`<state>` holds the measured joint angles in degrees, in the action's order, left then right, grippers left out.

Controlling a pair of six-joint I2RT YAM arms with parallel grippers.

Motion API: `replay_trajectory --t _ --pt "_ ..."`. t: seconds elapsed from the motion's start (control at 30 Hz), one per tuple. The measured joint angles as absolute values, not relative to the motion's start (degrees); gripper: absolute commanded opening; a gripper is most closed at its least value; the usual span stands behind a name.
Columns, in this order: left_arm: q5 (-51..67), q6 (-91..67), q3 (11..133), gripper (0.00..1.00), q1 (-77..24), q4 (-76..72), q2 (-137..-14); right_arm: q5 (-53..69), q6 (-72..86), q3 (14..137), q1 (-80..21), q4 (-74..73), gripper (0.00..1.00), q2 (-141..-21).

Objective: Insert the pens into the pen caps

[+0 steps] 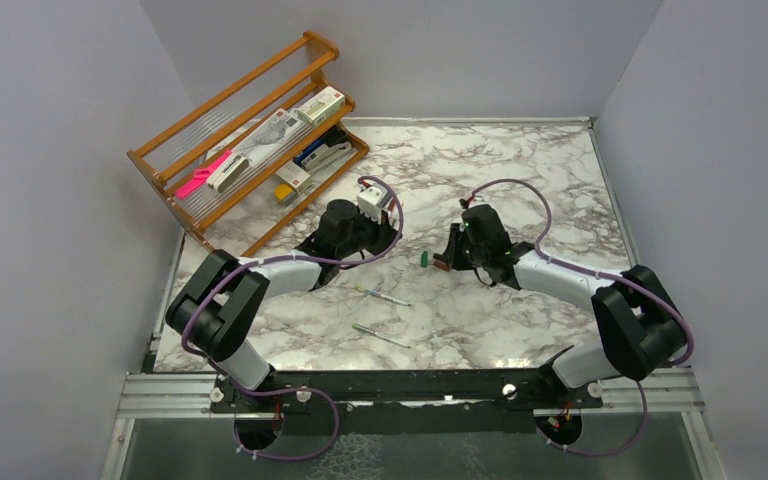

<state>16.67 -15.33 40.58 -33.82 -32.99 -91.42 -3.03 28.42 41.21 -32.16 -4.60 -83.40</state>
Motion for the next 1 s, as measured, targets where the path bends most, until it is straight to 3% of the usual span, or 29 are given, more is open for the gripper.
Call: replay_trajectory --t 0.23,1.0 --pt "17.1 -15.7 40.6 0.0 -33.8 -33.0 -92.1 -1.9 31.4 39.3 -32.2 -3.8 0.05 -85.7" --pt "17.2 -15.7 40.4 0.0 -33.8 -33.5 -92.1 -9.0 30.9 44.8 -32.2 -5.2 0.02 -90.8"
